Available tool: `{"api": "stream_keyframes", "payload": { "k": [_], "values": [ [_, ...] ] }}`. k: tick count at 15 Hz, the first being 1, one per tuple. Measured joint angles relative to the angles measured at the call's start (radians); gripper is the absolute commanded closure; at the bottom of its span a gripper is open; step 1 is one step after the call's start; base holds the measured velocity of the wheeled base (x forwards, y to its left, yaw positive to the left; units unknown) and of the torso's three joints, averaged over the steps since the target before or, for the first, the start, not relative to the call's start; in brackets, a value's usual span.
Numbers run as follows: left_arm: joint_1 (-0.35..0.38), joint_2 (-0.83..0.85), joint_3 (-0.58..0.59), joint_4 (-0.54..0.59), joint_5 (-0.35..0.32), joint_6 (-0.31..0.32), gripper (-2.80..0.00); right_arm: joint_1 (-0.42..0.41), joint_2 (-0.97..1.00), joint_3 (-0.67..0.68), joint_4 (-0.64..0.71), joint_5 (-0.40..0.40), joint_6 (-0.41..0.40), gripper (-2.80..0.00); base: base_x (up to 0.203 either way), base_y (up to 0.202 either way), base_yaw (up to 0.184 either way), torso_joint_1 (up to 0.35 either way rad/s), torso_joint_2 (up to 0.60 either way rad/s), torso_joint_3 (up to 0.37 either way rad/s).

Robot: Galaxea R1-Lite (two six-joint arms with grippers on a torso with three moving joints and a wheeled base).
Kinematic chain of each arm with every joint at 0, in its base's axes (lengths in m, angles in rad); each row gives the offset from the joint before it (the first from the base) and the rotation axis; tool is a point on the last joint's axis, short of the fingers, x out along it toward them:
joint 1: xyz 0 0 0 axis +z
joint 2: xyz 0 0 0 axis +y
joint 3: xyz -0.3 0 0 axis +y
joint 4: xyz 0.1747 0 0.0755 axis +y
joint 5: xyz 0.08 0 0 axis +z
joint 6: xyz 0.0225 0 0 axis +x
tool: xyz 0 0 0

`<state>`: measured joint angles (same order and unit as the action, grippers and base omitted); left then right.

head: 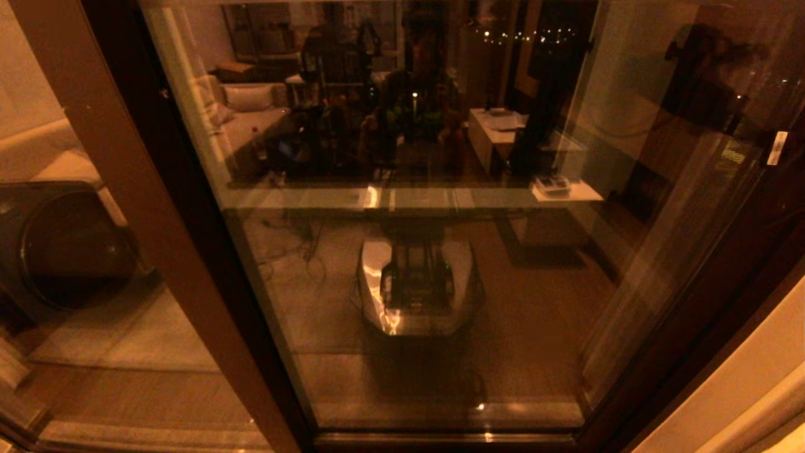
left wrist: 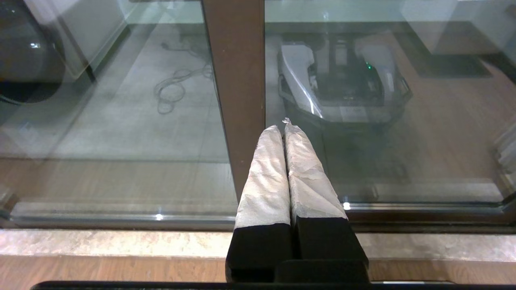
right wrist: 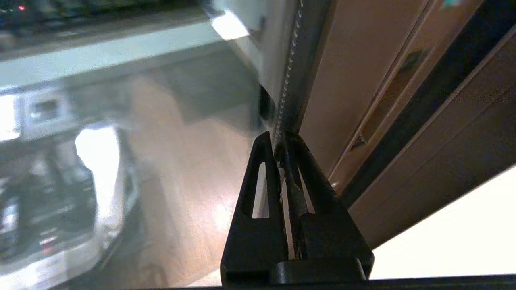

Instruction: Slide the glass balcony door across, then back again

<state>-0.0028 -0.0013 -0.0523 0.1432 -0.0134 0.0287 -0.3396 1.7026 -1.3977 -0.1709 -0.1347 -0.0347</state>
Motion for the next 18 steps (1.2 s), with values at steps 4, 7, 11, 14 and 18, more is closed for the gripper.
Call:
{"api": "stream_keyframes", "payload": {
  "k": [4, 7, 11, 14, 18],
  "values": [
    [0.000, 0.000, 0.000, 0.000, 0.000, 0.000, 0.00, 0.005, -0.152, 0.119, 0.034, 0.204, 0.017, 0.00, 0.000, 0.000, 0.000, 0.000, 0.00, 0.000],
    [0.000, 0.000, 0.000, 0.000, 0.000, 0.000, 0.00, 0.034, -0.316, 0.179, 0.139, 0.420, 0.083, 0.00, 0.000, 0.000, 0.000, 0.000, 0.00, 0.000],
    [0.000, 0.000, 0.000, 0.000, 0.000, 0.000, 0.00, 0.074, -0.541, 0.204, 0.358, 0.629, 0.155, 0.00, 0.000, 0.000, 0.000, 0.000, 0.00, 0.000],
    [0.000, 0.000, 0.000, 0.000, 0.000, 0.000, 0.00, 0.089, -0.741, 0.257, 0.506, 0.724, 0.180, 0.00, 0.000, 0.000, 0.000, 0.000, 0.00, 0.000],
    [0.000, 0.000, 0.000, 0.000, 0.000, 0.000, 0.00, 0.153, -1.004, 0.245, 0.813, 0.895, 0.216, 0.00, 0.000, 0.000, 0.000, 0.000, 0.00, 0.000]
  ]
}}
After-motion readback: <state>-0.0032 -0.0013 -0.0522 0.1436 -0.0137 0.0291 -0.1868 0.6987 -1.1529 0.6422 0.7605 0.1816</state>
